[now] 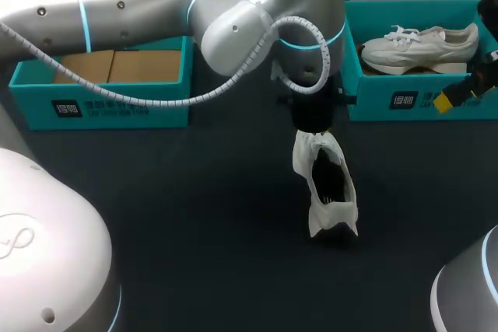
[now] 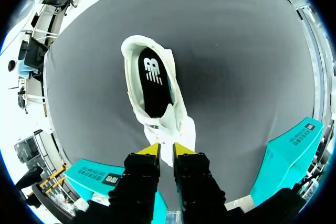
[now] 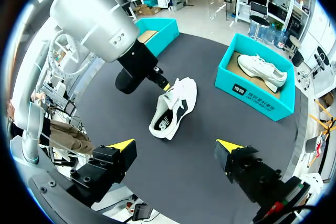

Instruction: Take the shoe out of the shoebox, open the shoe tongue, remove and reinsert the insole, then place the shoe into the shoebox

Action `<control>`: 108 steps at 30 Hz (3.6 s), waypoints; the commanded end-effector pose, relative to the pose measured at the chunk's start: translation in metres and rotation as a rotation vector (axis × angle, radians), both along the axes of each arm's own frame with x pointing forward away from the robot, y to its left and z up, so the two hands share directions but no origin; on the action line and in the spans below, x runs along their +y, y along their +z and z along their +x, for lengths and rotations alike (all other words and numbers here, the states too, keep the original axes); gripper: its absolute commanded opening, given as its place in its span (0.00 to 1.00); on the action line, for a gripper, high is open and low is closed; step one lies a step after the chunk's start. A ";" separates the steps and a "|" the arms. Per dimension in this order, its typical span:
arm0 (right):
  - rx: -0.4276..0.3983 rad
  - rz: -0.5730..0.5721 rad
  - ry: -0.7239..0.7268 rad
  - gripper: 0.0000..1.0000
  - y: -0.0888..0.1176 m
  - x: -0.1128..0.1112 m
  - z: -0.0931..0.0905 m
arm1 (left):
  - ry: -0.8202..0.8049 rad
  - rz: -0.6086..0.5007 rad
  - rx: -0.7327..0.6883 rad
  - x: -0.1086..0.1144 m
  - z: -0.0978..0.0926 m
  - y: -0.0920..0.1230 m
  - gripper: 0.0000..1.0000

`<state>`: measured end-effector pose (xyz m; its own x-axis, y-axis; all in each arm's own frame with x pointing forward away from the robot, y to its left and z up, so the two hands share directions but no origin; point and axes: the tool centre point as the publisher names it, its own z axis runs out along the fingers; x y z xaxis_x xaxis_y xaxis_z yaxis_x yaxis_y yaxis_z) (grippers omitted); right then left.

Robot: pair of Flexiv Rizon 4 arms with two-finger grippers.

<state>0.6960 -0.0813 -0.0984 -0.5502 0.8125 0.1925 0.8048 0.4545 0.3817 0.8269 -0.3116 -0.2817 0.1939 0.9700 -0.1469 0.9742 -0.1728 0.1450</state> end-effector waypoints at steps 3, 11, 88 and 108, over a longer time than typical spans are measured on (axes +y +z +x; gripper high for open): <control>0.006 -0.003 0.000 1.00 0.000 0.001 0.003 | 0.001 0.004 0.018 0.012 -0.014 -0.024 0.00; 0.006 -0.003 0.000 1.00 0.000 0.001 0.003 | -0.013 0.019 0.047 0.022 -0.034 -0.049 0.00; 0.006 -0.003 0.000 1.00 0.000 0.001 0.003 | 0.550 -0.106 0.087 0.060 -0.063 0.021 1.00; 0.006 -0.003 0.000 1.00 0.000 0.001 0.003 | 1.719 0.032 0.330 0.072 -0.125 -0.006 1.00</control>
